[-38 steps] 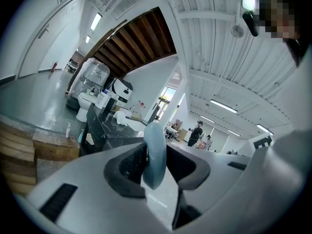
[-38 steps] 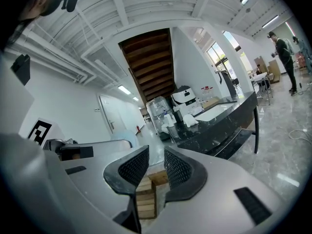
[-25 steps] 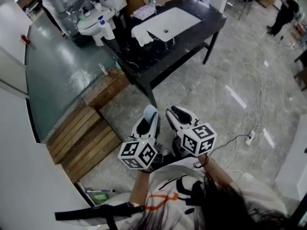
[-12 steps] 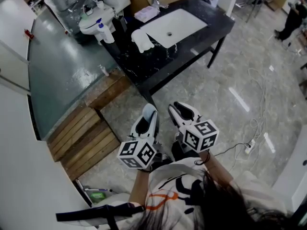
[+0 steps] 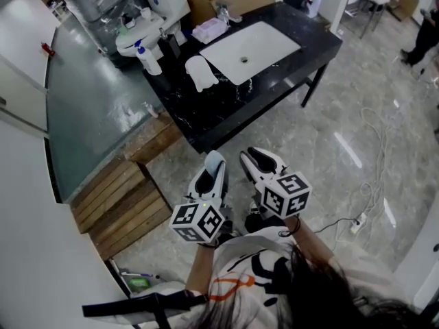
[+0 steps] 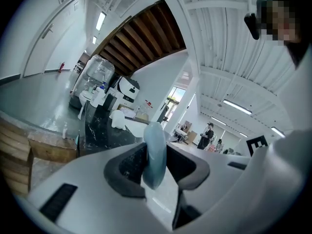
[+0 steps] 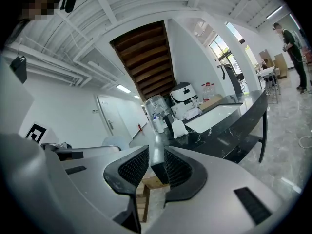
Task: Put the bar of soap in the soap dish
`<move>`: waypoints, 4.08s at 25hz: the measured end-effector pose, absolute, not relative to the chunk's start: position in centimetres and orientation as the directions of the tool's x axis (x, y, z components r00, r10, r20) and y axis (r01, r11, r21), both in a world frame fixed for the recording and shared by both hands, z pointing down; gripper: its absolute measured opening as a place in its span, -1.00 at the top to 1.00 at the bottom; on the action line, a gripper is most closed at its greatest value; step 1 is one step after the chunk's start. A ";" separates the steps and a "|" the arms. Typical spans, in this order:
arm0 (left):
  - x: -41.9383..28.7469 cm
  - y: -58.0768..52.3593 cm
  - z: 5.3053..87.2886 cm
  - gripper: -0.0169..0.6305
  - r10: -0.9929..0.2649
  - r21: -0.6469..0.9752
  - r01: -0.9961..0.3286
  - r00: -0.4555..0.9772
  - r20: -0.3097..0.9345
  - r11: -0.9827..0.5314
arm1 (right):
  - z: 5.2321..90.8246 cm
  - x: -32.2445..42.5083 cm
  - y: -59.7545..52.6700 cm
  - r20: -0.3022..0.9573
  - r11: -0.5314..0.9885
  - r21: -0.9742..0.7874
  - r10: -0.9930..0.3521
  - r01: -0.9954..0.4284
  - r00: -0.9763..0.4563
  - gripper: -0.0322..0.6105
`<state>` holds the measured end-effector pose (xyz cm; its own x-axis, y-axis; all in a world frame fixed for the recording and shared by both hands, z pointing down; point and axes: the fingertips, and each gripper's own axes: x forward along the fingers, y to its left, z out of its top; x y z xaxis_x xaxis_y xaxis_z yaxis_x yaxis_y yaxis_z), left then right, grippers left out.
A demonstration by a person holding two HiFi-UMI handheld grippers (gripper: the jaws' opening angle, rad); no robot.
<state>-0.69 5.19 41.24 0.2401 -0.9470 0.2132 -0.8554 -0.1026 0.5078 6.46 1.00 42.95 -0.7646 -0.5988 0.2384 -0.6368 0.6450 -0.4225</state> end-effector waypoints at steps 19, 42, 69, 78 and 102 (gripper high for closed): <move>0.1 0.5 41.1 0.59 -0.959 0.486 -0.873 0.170 0.227 -0.040 | 43.8 6.6 -4.5 0.231 0.665 -0.473 -0.540 -0.578 -0.810 0.58; -6.3 -7.5 40.8 0.59 -0.950 0.502 -0.861 0.221 0.222 -0.083 | 44.2 0.2 -12.1 0.256 0.636 -0.485 -0.554 -0.601 -0.792 0.58; -15.9 -14.9 41.6 0.59 -0.926 0.541 -0.823 0.324 0.195 -0.174 | 44.0 -9.7 -17.6 0.275 0.607 -0.436 -0.613 -0.664 -0.741 0.58; -15.6 -15.7 42.3 0.59 -0.904 0.558 -0.803 0.376 0.201 -0.210 | 44.5 -10.3 -17.7 0.296 0.587 -0.433 -0.625 -0.685 -0.723 0.58; -16.4 -22.1 43.5 0.59 -0.928 0.597 -0.795 0.294 0.227 -0.106 | 45.7 -10.5 -24.5 0.357 0.632 -0.428 -0.539 -0.646 -0.763 0.58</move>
